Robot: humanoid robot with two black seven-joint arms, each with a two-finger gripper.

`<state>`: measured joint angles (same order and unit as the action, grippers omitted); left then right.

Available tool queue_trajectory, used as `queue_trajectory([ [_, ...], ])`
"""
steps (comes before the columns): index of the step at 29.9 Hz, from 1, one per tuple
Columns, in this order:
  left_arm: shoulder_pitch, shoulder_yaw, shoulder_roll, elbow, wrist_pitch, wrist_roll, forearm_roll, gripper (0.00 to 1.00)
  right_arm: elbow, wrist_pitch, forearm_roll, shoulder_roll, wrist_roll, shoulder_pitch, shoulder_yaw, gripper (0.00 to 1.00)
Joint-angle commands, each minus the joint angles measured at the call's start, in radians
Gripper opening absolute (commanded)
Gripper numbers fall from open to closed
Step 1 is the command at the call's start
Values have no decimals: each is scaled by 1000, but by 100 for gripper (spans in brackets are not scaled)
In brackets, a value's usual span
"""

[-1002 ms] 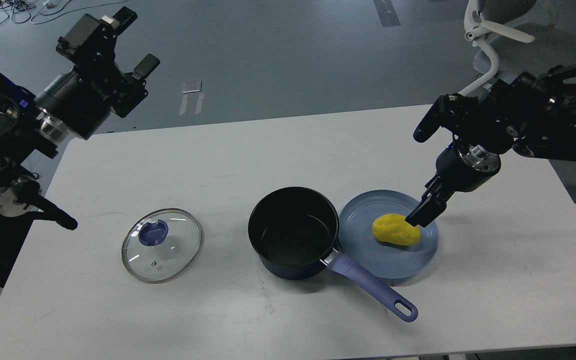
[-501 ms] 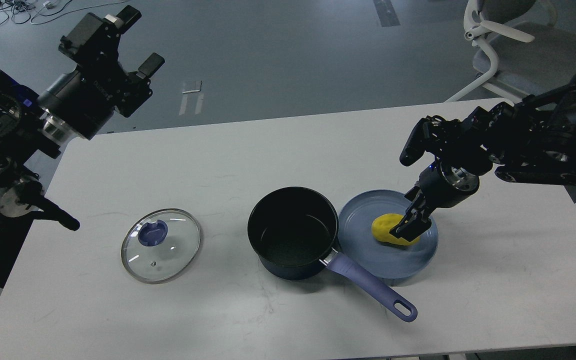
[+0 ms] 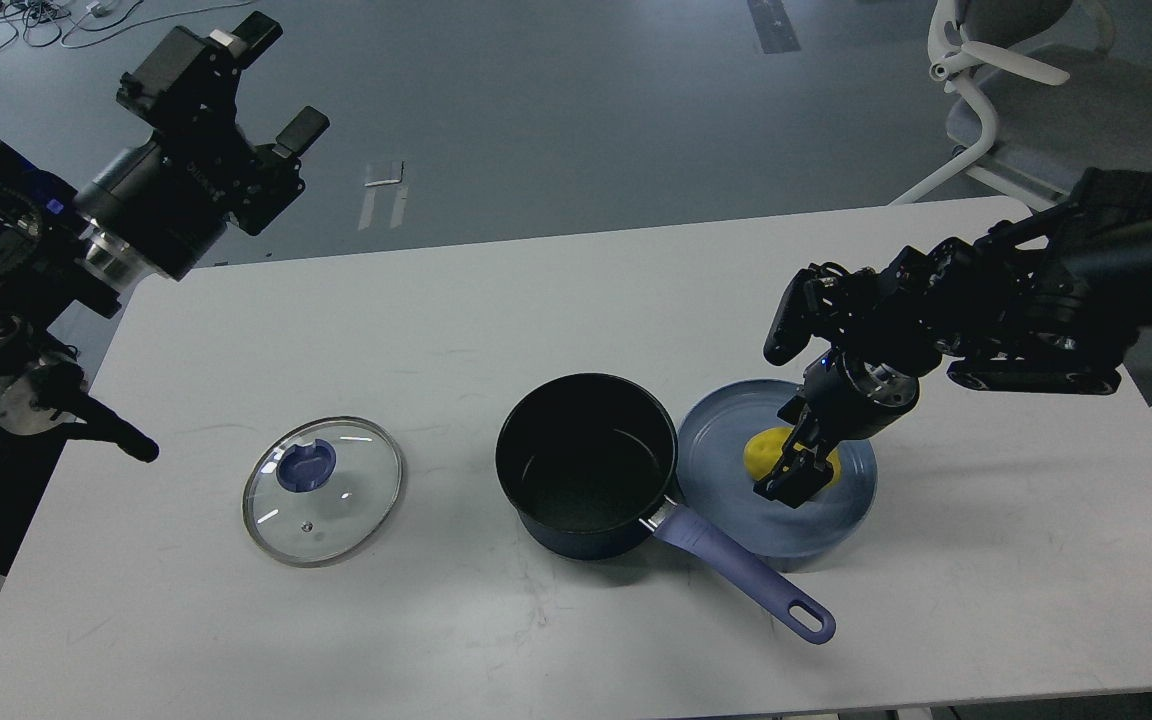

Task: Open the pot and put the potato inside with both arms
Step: 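Lower the right gripper onto the yellow potato and grasp it, then lift the potato off the plate and carry it over the pot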

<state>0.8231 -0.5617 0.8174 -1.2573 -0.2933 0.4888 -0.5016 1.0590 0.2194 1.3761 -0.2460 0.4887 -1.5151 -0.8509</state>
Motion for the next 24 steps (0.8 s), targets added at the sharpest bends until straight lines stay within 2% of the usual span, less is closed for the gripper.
queue_trajectory([
  [1,-1,-1,2,-1,0,0,0,98,-13,0,0,4,0,13,-3,100],
  [7,-1,-1,2,-4,0,0,0,98,-31,0,0,16,0,33,-3,91],
  [8,-1,-1,2,-4,0,0,0,98,-31,0,0,19,0,33,-5,87],
  [9,-1,-1,2,-4,0,0,0,98,-31,0,0,20,0,33,-5,76],
  [10,-1,-1,2,-4,0,0,0,98,-31,0,-2,21,0,33,-5,69],
  [11,-1,-1,2,-4,0,0,0,98,-28,0,-2,22,0,33,-5,56],
  [14,-1,-1,5,-4,-1,0,0,98,-25,-2,0,21,0,30,-7,32],
  [17,-1,-1,6,-7,-1,0,0,98,-21,-2,0,16,0,18,-13,27],
  [24,-1,-1,9,-13,-1,0,0,98,45,0,-8,-30,0,-94,-10,26],
])
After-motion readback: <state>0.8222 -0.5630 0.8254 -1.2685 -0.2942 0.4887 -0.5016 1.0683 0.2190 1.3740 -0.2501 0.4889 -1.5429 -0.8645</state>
